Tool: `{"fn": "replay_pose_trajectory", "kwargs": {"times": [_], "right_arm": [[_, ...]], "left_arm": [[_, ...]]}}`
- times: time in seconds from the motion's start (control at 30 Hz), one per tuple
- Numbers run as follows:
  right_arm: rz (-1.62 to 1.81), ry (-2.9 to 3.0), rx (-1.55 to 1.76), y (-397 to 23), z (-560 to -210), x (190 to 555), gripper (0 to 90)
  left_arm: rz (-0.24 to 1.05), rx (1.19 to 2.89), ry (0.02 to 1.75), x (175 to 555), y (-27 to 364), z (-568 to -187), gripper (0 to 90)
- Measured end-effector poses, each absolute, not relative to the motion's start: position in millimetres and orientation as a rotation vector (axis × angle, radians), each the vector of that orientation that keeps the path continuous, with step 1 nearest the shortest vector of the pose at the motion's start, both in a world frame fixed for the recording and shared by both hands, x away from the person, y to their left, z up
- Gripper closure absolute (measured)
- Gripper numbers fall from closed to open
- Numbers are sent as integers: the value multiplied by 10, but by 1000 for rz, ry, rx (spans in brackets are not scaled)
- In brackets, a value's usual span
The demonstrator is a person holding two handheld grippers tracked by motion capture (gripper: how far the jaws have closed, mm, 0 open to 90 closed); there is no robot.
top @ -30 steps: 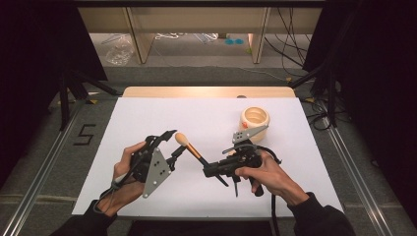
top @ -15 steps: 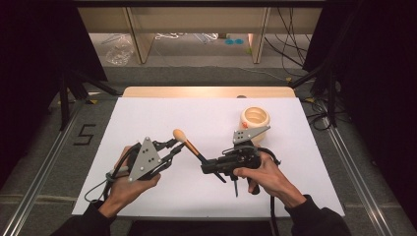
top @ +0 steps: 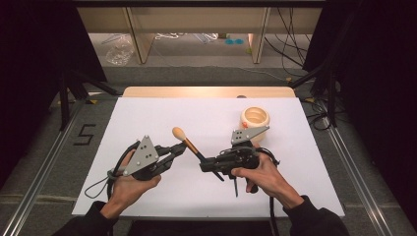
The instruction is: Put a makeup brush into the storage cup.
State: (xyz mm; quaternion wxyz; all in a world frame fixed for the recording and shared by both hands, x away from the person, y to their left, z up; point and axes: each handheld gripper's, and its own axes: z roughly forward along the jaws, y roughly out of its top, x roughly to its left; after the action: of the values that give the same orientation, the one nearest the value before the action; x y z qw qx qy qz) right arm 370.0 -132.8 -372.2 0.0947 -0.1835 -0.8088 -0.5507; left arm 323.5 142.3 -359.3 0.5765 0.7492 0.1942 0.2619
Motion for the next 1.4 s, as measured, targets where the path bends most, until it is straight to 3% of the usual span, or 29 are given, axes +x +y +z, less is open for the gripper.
{"fn": "replay_pose_trajectory", "kwargs": {"times": [0.97,1.23,1.4], "right_arm": [[-1640,-2447,-510,-1233,-3745,3679,804],[-1642,-2453,-524,-1235,-3762,3682,805],[-1645,-2455,-527,-1236,-3771,3681,804]], "left_arm": [[550,1722,432,3237,1341,-3569,894],[523,1710,442,3245,1373,-3533,824],[458,1702,460,3267,1389,-3541,736]]}}
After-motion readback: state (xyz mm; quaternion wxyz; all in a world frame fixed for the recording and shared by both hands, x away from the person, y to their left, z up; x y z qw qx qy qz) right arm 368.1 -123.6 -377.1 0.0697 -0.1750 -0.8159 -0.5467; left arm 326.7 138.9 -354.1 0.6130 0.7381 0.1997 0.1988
